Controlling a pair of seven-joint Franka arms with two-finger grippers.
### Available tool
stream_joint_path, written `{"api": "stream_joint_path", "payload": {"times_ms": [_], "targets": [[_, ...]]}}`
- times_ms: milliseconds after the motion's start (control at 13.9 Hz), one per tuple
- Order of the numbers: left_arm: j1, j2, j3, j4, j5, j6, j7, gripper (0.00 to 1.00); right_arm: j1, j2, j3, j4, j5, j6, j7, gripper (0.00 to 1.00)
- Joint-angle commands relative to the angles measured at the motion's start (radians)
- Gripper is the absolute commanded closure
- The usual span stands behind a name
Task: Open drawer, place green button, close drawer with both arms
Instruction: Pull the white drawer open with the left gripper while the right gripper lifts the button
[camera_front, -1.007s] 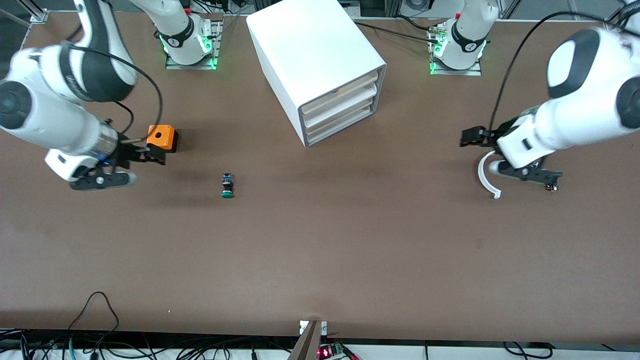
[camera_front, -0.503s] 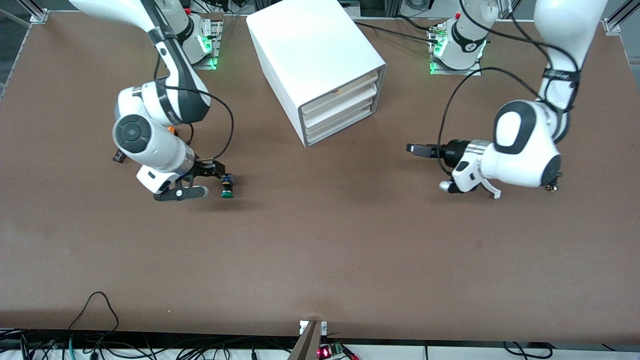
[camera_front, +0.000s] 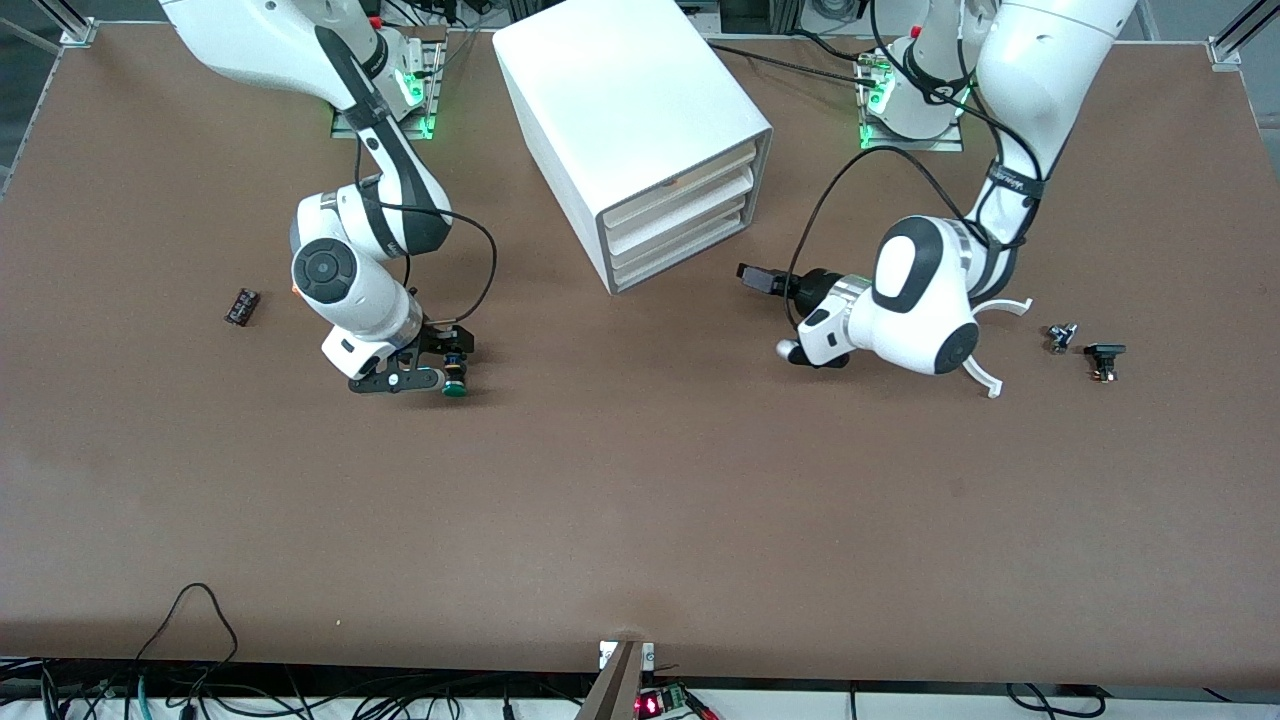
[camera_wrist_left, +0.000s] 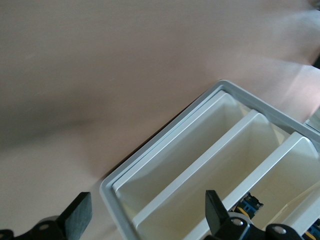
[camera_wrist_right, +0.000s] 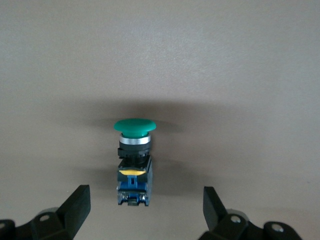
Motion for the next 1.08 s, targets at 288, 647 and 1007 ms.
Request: {"api": "stream_joint_path", "payload": {"times_ms": [288,647,1007], "targets": [[-0.047,0.034,-0.057,-0.136,-0.236,0.117,0.248,0.0,-0.006,0.086,0.031,0.005,-0.003,0.114,0.014,0.01],[-0.047,0.034,-0.121,-0.2,-0.292,0.162,0.292,0.01,-0.006,0.1,0.032,0.019,-0.007,0.113,0.002,0.63],[-0.047,0.037,-0.184,-0.247,-0.311,0.257,0.305,0.39,-0.006,0.086,0.035,0.045,-0.007,0.106,-0.015,0.84]]}}
